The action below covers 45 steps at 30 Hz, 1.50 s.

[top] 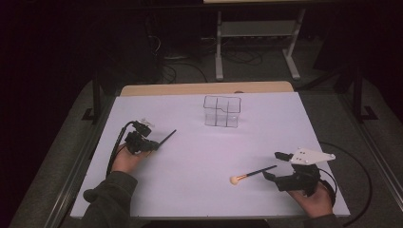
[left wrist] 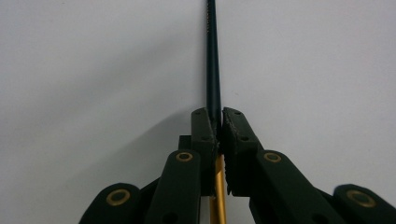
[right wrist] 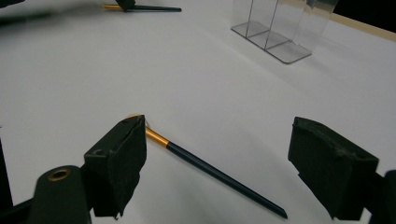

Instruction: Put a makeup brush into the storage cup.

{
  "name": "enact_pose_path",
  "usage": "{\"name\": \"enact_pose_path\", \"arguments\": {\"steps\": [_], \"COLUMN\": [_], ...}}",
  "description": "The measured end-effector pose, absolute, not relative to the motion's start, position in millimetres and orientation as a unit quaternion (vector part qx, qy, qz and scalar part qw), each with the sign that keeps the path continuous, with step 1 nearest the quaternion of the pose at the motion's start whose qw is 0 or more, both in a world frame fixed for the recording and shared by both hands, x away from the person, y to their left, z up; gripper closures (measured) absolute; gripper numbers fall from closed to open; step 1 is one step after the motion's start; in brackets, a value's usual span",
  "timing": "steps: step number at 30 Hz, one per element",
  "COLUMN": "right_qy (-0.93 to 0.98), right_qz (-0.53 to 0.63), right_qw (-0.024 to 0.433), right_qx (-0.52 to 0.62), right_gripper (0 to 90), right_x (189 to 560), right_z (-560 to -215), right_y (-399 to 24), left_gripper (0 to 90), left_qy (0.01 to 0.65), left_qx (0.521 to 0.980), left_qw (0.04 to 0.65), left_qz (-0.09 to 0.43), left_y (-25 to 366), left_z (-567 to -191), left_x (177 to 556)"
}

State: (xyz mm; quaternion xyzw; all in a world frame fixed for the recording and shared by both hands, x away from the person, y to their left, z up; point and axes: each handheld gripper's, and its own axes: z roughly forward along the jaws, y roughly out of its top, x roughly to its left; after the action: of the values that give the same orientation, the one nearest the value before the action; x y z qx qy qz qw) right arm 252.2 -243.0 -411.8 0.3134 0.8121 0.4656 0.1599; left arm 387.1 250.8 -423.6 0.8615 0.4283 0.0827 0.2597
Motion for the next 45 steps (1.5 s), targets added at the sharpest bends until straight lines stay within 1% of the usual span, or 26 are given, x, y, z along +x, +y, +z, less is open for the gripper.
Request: {"name": "enact_pose_path", "arguments": {"steps": [11,14,18,21,25,32,45], "right_qy": [0.814,0.815,0.817,0.820,0.821,0.824,0.832], "right_qz": [0.465,0.464,0.461,0.459,0.458,0.455,0.446], "right_qw": [0.160,0.156,0.156,0.152,0.152,0.151,0.150], "right_qx": [0.310,0.311,0.308,0.308,0.306,0.302,0.295], "right_gripper": [18.8,18.8,18.8,18.8,18.8,18.7,18.6], "right_x": [253,253,253,253,254,254,256], "right_z": [-412,-413,-413,-413,-414,-414,-415], "right_y": [-242,-241,-240,-239,-238,-235,-230], "left_gripper": [83.9,83.8,83.8,83.8,83.8,83.8,83.8], "left_qy": [0.428,0.409,0.407,0.386,0.386,0.363,0.343], "left_qx": [0.857,0.866,0.864,0.872,0.870,0.878,0.880], "left_qw": [0.276,0.277,0.289,0.291,0.298,0.305,0.321], "left_qz": [0.078,0.076,0.069,0.070,0.068,0.069,0.066], "left_y": [254,253,250,248,246,241,230], "left_z": [-420,-415,-412,-408,-405,-397,-386], "left_x": [385,383,378,375,372,365,354]}}
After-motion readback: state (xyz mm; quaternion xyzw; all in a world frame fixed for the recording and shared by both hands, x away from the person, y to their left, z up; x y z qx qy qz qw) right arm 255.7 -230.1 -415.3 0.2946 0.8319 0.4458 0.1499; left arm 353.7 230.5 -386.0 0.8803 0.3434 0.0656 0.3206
